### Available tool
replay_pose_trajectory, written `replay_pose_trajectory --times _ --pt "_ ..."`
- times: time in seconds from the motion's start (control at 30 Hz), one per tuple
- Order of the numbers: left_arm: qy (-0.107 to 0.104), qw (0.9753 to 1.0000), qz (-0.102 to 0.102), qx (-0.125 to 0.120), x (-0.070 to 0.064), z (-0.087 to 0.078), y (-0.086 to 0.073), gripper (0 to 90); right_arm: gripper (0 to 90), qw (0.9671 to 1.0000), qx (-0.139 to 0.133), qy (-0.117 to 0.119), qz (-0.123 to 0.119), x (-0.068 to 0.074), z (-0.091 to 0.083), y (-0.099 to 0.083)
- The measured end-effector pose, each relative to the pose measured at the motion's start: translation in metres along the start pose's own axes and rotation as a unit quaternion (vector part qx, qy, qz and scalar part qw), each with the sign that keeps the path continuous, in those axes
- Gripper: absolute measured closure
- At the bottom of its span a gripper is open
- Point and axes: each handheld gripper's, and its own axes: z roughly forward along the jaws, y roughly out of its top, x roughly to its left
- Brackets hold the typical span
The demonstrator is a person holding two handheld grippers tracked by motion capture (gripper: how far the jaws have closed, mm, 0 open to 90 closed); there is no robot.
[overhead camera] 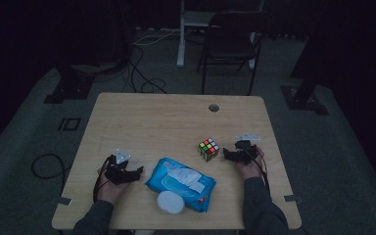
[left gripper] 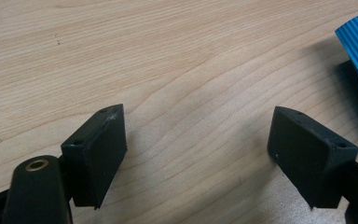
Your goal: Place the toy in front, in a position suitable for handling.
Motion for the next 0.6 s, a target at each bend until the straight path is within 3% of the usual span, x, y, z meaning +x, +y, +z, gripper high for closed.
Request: replay_pose_trajectory --times 0.13,0.37,0.53,0.6 --pt "0.002 1.0000 0.000 0.002 0.000 -0.003 -0.001 23.8 14.2 1.0000 0.000 -0.001 0.000 0.001 -0.001 -0.001" --pt "-0.004 0.9999 0.004 0.012 -0.002 -0.011 -0.003 37.5 12.4 0.9999 0.002 0.011 -0.011 0.001 -0.002 -0.002" --pt "-0.022 0.9997 0.005 0.005 -0.004 -0.019 -0.003 38.9 12.5 0.9999 0.002 0.010 -0.011 0.002 -0.002 -0.002" --pt "-0.021 0.9997 0.015 0.002 -0.006 -0.023 -0.004 38.8 12.5 0.9999 0.002 0.010 -0.011 0.002 -0.002 -0.003"
